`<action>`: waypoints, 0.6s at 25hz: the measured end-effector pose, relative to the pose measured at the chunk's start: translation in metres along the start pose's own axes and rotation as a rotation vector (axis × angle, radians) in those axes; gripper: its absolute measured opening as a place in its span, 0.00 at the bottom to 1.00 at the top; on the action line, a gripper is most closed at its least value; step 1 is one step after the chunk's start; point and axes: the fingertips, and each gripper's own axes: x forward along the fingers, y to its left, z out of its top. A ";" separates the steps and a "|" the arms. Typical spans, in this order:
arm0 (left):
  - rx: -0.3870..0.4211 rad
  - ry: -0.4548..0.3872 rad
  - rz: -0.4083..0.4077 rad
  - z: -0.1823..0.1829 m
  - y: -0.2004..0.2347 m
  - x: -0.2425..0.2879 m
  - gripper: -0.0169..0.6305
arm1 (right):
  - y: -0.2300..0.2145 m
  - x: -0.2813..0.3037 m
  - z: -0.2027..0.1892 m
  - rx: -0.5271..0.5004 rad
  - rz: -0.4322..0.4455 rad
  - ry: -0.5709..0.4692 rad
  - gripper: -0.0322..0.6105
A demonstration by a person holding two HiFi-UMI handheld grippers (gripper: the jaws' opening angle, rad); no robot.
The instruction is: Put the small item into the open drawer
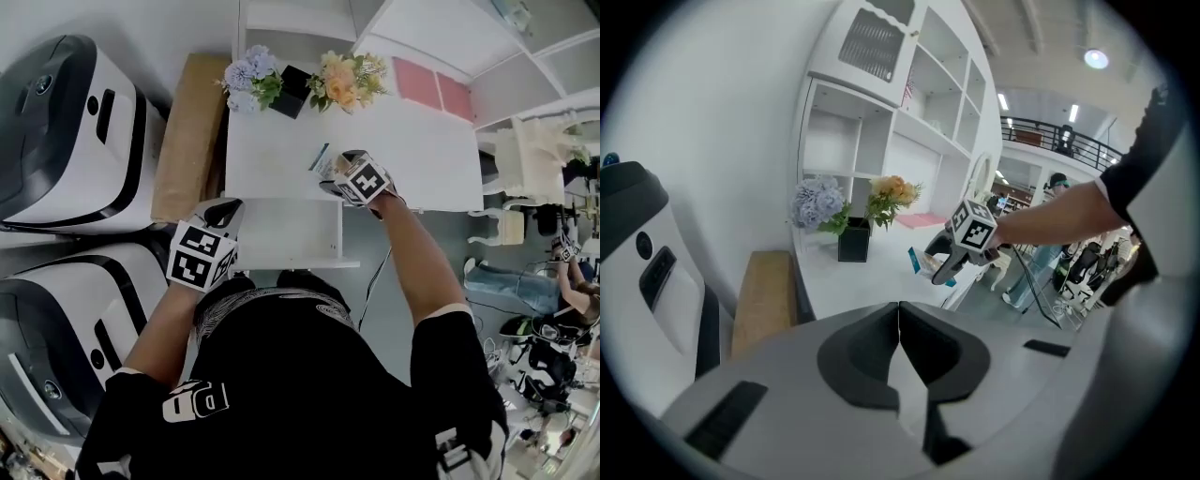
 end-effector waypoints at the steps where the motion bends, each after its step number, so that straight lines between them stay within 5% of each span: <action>1: 0.004 0.004 -0.004 -0.002 0.001 0.000 0.05 | 0.004 -0.003 -0.001 0.043 -0.004 -0.020 0.71; 7: 0.030 0.020 -0.032 -0.009 0.002 0.000 0.05 | 0.029 -0.016 -0.008 0.250 -0.015 -0.119 0.71; 15: 0.031 0.026 -0.072 -0.018 -0.002 0.003 0.05 | 0.090 -0.002 -0.026 0.516 0.084 -0.151 0.71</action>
